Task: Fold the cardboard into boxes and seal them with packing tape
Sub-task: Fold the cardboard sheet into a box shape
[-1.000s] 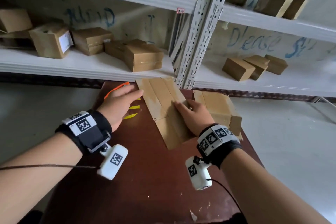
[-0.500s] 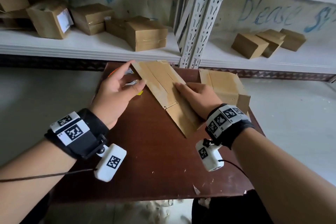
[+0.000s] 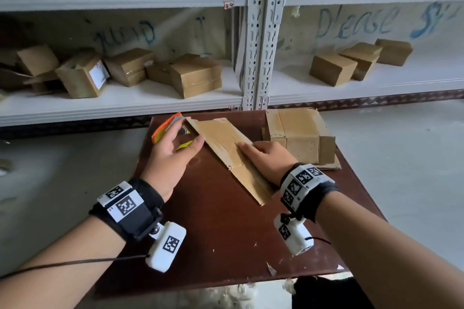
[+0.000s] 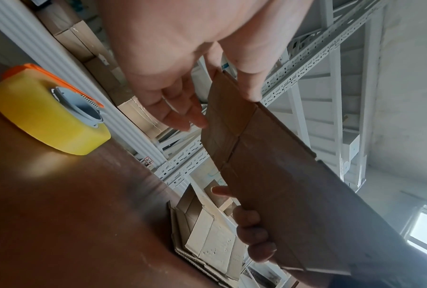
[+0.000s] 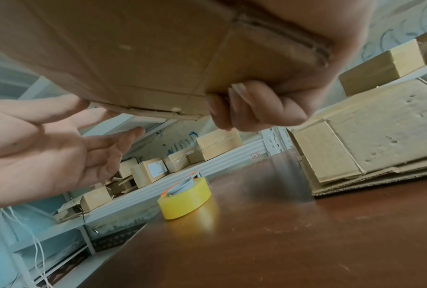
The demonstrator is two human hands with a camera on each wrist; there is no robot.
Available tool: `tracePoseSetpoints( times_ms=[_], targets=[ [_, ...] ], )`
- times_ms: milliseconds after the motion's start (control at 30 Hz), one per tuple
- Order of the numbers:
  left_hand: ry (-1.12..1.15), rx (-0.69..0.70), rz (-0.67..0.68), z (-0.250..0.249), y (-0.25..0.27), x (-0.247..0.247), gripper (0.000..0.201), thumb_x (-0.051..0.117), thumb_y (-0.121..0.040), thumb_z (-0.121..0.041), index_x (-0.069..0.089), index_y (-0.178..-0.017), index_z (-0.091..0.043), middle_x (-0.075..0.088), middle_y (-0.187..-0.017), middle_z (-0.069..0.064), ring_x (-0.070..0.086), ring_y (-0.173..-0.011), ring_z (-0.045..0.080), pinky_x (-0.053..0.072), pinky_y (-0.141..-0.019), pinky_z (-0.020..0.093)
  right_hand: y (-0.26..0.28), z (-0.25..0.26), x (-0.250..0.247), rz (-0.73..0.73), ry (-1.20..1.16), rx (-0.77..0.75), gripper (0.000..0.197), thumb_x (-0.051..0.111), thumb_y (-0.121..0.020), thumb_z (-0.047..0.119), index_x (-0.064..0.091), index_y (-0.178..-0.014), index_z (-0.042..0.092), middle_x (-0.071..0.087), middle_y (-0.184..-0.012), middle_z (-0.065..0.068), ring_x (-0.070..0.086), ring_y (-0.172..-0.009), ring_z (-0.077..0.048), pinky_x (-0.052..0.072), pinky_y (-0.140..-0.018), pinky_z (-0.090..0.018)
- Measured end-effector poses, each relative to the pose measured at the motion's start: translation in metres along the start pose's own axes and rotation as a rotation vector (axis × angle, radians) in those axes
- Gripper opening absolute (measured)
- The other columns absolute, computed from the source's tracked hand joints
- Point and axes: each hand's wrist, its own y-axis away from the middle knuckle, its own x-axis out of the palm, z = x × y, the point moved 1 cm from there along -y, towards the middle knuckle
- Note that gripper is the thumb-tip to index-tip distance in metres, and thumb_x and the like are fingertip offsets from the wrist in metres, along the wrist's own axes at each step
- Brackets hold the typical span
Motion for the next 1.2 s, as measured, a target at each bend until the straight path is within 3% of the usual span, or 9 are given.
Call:
tracePoseSetpoints(
  times_ms=[133,267,400,567,733,800,900,1033,1200],
  targets=[
    [-0.037,0.008,0.003,-0.017,0.002,0.004,0.063,0.075,-0.084,-0.036,0.055,-0.143,-0.036,0.068,-0.134,0.001,0.063,-0.127,0.022,0.054,-0.072,0.017,0.004,0.007,-0.006,0.003,-0.008,0.004,0.061,0.044,-0.093,0.076,0.066,-0.077,0.022,0.066,-0.061,0.008,0.066,-0.066,-0.015,0.046,-0.064,-0.029],
    [-0.064,0.014,-0.009,-0.026,0.006,0.001,0.072,0.077,-0.08,-0.033,0.053,-0.148,-0.034,0.068,-0.133,0.008,0.063,-0.127,0.024,0.056,-0.087,0.024,0.009,0.012,-0.011,-0.001,0.001,-0.012,0.06,0.044,-0.093,0.077,0.068,-0.08,0.023,0.068,-0.065,0.008,0.068,-0.07,-0.014,0.046,-0.065,-0.029],
    [-0.086,0.022,-0.014,-0.032,0.011,0.004,0.071,0.076,-0.08,-0.037,0.053,-0.147,-0.034,0.072,-0.127,0.003,0.067,-0.12,0.02,0.056,-0.082,0.021,0.019,0.022,-0.02,0.02,0.035,-0.014,0.057,0.043,-0.095,0.074,0.068,-0.083,0.025,0.07,-0.071,0.007,0.068,-0.074,-0.014,0.047,-0.067,-0.028],
    [-0.106,0.058,-0.101,-0.034,0.005,0.002,0.074,0.085,-0.075,-0.053,0.058,-0.14,-0.03,0.07,-0.129,0.004,0.067,-0.119,0.02,0.053,-0.1,0.047,0.027,0.03,-0.02,0.062,-0.004,0.042,0.062,0.043,-0.092,0.078,0.068,-0.078,0.023,0.069,-0.071,0.004,0.068,-0.071,-0.018,0.046,-0.065,-0.029],
    [-0.078,0.129,-0.123,-0.032,0.001,-0.001,0.064,0.084,-0.079,-0.047,0.055,-0.123,-0.011,0.07,-0.129,0.003,0.065,-0.117,0.019,0.049,-0.107,0.035,0.032,0.035,-0.013,0.147,-0.107,0.158,0.064,0.049,-0.091,0.077,0.078,-0.098,0.02,0.07,-0.078,0.002,0.066,-0.069,-0.014,0.046,-0.062,-0.024],
    [-0.049,0.124,-0.138,-0.026,0.004,-0.005,0.056,0.082,-0.085,-0.041,0.055,-0.121,-0.008,0.074,-0.124,0.006,0.067,-0.118,0.02,0.051,-0.104,0.036,0.031,0.038,-0.01,0.193,-0.187,0.212,0.06,0.055,-0.087,0.077,0.077,-0.104,0.025,0.07,-0.078,0.002,0.065,-0.066,-0.015,0.046,-0.062,-0.024],
    [-0.045,0.095,-0.186,-0.017,0.004,-0.015,0.056,0.081,-0.075,-0.06,0.058,-0.107,-0.02,0.076,-0.112,0.004,0.07,-0.101,0.013,0.053,-0.099,0.04,0.025,0.039,-0.003,0.237,-0.468,0.308,0.06,0.066,-0.076,0.078,0.077,-0.104,0.027,0.07,-0.082,-0.004,0.06,-0.059,-0.019,0.044,-0.063,-0.031],
    [-0.037,0.062,-0.257,-0.01,0.002,-0.029,0.052,0.075,-0.066,-0.07,0.066,-0.096,-0.029,0.074,-0.102,-0.009,0.068,-0.097,0.011,0.053,-0.09,0.041,0.014,0.042,0.004,0.169,-0.749,0.338,0.05,0.063,-0.084,0.067,0.075,-0.116,0.032,0.075,-0.102,-0.01,0.058,-0.068,-0.021,0.043,-0.055,-0.027],
    [-0.151,0.145,-0.224,-0.018,0.002,-0.023,0.034,0.065,-0.09,-0.059,0.067,-0.108,-0.03,0.074,-0.105,-0.011,0.067,-0.098,-0.001,0.049,-0.104,0.04,0.006,0.038,0.012,0.106,-0.878,0.403,0.052,0.062,-0.08,0.064,0.081,-0.105,0.023,0.073,-0.098,-0.014,0.06,-0.074,-0.03,0.045,-0.064,-0.03]
  ],
)
